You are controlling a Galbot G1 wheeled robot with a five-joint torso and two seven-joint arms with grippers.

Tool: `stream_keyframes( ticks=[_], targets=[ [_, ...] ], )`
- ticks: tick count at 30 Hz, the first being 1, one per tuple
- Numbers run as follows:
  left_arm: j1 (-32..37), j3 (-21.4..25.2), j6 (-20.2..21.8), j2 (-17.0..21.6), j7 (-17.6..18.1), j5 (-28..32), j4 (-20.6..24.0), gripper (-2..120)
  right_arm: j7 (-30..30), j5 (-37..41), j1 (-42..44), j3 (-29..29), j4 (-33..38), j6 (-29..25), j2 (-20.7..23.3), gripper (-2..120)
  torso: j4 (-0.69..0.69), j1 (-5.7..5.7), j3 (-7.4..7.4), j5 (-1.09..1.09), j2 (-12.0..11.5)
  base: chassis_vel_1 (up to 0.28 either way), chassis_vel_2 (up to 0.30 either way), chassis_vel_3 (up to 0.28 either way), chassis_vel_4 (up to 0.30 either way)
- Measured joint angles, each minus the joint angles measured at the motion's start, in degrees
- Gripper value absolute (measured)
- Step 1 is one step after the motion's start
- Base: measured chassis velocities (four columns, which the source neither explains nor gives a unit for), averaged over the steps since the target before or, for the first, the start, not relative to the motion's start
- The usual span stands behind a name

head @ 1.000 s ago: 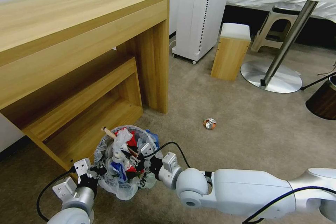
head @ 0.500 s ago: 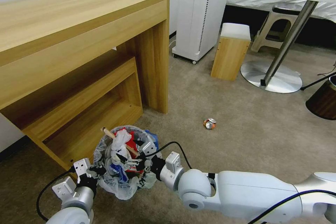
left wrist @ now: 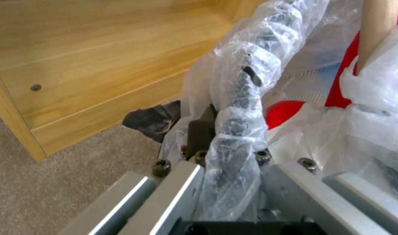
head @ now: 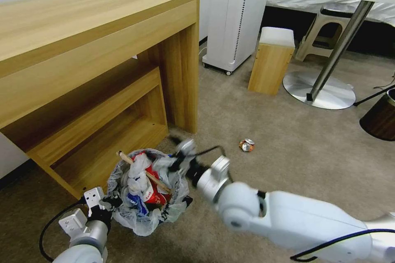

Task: Pick up the trash bin and place the garbage on the floor into it.

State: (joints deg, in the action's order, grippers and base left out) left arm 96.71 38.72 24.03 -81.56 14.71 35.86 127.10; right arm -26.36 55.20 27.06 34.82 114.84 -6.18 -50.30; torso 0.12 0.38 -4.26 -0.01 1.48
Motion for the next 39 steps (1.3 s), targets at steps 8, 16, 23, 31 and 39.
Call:
stream_keyframes(
  ticks=[8,16,23,31,39],
  targets=[
    [0.26,0.06,0.0,0.79,-0.01,0.11,0.65,0,-2.24,1.98,11.22,-24.78,1.72,5.42,1.38,100,-0.01,0.0,0.0,0.0,0.0,0.0,0.0,0.0,0.0],
    [0.85,0.16,-0.02,1.46,-0.02,0.18,1.61,0,-2.82,-3.51,29.31,-47.23,6.86,9.69,0.59,100,0.01,0.0,0.01,-0.01,0.0,0.0,0.0,0.0,0.0],
    [1.34,-0.57,-0.06,2.22,0.05,-0.3,2.29,0,-0.78,-12.81,46.66,-59.59,9.62,8.71,-1.63,100,0.02,-0.01,0.02,0.0,0.0,0.0,0.0,0.0,0.0],
    [2.16,-1.04,-0.73,2.2,-0.06,-1.65,2.4,0,-0.69,-18.96,51.54,-62.24,10.08,7.33,-3.7,100,0.0,-0.01,0.01,0.01,0.0,0.0,0.0,0.0,0.0],
    [2.17,-2.0,-0.99,1.66,-0.28,-3.51,1.24,0,-1.68,-24.06,53.23,-62.46,8.3,6.96,-5.89,100,0.0,0.0,0.01,0.01,0.0,0.0,0.0,0.0,0.0]
  ],
)
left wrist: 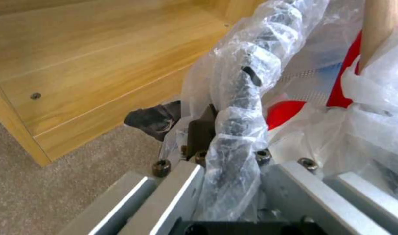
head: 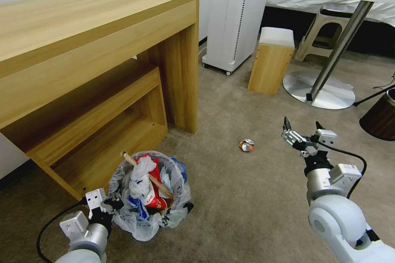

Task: Pick up the trash bin and place the garbage on the floor into it.

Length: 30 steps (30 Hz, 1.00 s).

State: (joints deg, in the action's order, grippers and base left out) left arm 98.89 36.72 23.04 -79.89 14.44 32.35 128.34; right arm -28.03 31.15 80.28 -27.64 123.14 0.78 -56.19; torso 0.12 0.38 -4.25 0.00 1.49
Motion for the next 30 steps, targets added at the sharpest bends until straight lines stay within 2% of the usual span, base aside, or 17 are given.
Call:
stream_keyframes(
  ticks=[11,24,30],
  targets=[
    [-0.31,-1.11,-0.59,-0.67,-0.29,-1.04,-1.35,0,-0.73,-2.26,0.85,-0.48,-2.16,-1.59,-0.8,100,0.0,0.0,0.0,0.0,0.0,0.0,0.0,0.0,0.0],
    [-0.94,-0.94,-0.85,-0.58,-0.48,-0.67,-2.01,0,0.19,-3.7,0.71,-0.07,-4.57,-6.08,-1.82,100,0.04,0.0,0.0,0.0,0.0,-0.08,-0.075,-0.072,-0.08],
    [-1.28,-0.6,-0.84,-0.5,-0.34,-0.35,-2.44,0,0.27,-4.57,0.3,0.67,-5.43,-7.11,-2.02,100,0.0,0.0,-0.01,0.0,0.0,0.0,0.0,0.0,0.0]
  ],
)
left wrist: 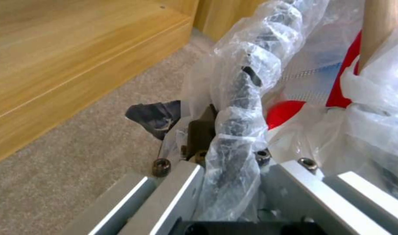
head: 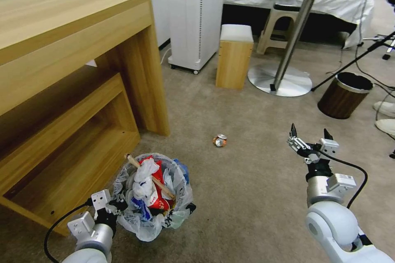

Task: Pick up the trash bin and place the garbage on the floor into it.

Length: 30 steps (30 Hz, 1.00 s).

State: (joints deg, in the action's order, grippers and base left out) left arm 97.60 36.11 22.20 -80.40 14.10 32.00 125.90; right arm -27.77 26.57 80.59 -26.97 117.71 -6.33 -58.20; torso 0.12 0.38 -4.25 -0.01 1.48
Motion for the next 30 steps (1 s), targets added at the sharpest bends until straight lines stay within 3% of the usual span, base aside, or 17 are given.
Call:
stream_keyframes(
  ticks=[20,30],
  targets=[
    [0.39,1.74,0.0,-0.03,0.53,0.85,0.5,0,0.88,-0.42,-1.18,1.72,-0.81,0.56,0.51,100,0.01,-0.01,0.01,0.01,0.01,-0.008,0.006,0.01,-0.009],
    [0.34,1.62,0.07,-0.25,0.63,0.92,0.77,0,0.89,-0.35,-1.29,1.88,-0.78,0.57,1.01,100,0.01,0.01,-0.01,0.01,0.0,-0.17,0.17,0.178,-0.17]
  ],
)
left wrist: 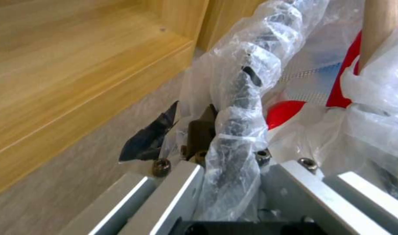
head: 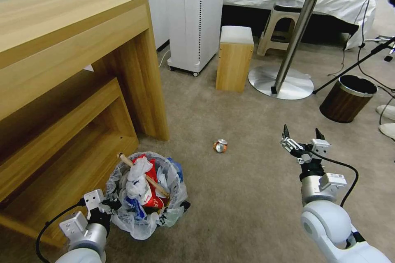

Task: Pick up the trash bin and place the garbage on the floor into it.

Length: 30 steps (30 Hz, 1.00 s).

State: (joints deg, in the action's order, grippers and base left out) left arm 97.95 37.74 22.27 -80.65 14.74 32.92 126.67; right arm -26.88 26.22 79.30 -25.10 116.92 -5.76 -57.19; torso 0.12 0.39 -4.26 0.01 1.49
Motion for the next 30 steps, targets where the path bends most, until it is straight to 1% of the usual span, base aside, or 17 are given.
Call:
stream_keyframes(
  ticks=[16,17,20,23,24,25,28,30],
  targets=[
    [-0.46,-0.21,0.01,-0.51,-0.04,-0.32,-0.95,0,0.12,-0.12,-1.01,1.64,-1.69,-0.7,0.02,100,0.01,0.0,0.0,0.0,-0.01,-0.16,0.151,0.154,-0.159],
    [-0.49,-0.18,0.01,-0.48,-0.06,-0.3,-0.98,0,0.14,-0.13,-1.24,1.87,-1.91,-0.73,-0.01,100,0.0,0.0,0.01,-0.03,-0.02,-0.136,0.157,0.161,-0.167],
    [-0.51,-0.18,0.01,-0.37,-0.05,-0.3,-1.13,0,0.15,-0.14,-1.58,2.18,-2.17,-0.74,-0.03,100,0.0,0.0,0.01,0.0,-0.01,-0.139,0.163,0.161,-0.164],
    [-0.6,-0.2,0.1,-0.29,-0.05,-0.21,-1.35,0,0.24,-0.19,-1.9,2.5,-2.42,-0.91,-0.09,100,-0.01,-0.01,0.01,-0.02,-0.01,-0.148,0.17,0.174,-0.154],
    [-0.72,-0.23,0.13,-0.23,-0.04,-0.16,-1.52,0,0.62,-0.1,-2.06,2.68,-2.44,-1.15,-0.11,100,0.0,0.0,0.0,0.01,-0.01,-0.154,0.167,0.121,-0.146],
    [-0.81,-0.32,0.18,-0.16,-0.04,-0.11,-1.73,0,0.78,-0.06,-2.21,3.03,-2.72,-1.48,-0.12,100,0.0,0.0,0.0,-0.02,-0.01,-0.119,0.11,0.121,-0.104],
    [-1.08,-0.42,0.23,-0.14,-0.02,-0.05,-1.95,0,1.01,-0.03,-2.45,3.52,-3.11,-1.86,-0.15,100,0.0,0.0,-0.01,0.01,-0.02,-0.09,0.085,0.087,-0.092],
    [-1.22,-0.47,0.3,-0.15,-0.02,0.01,-2.06,0,1.02,0.17,-2.61,3.84,-3.26,-1.88,-0.19,100,0.0,0.0,0.0,-0.02,-0.01,-0.052,0.045,0.051,-0.044]
  ],
)
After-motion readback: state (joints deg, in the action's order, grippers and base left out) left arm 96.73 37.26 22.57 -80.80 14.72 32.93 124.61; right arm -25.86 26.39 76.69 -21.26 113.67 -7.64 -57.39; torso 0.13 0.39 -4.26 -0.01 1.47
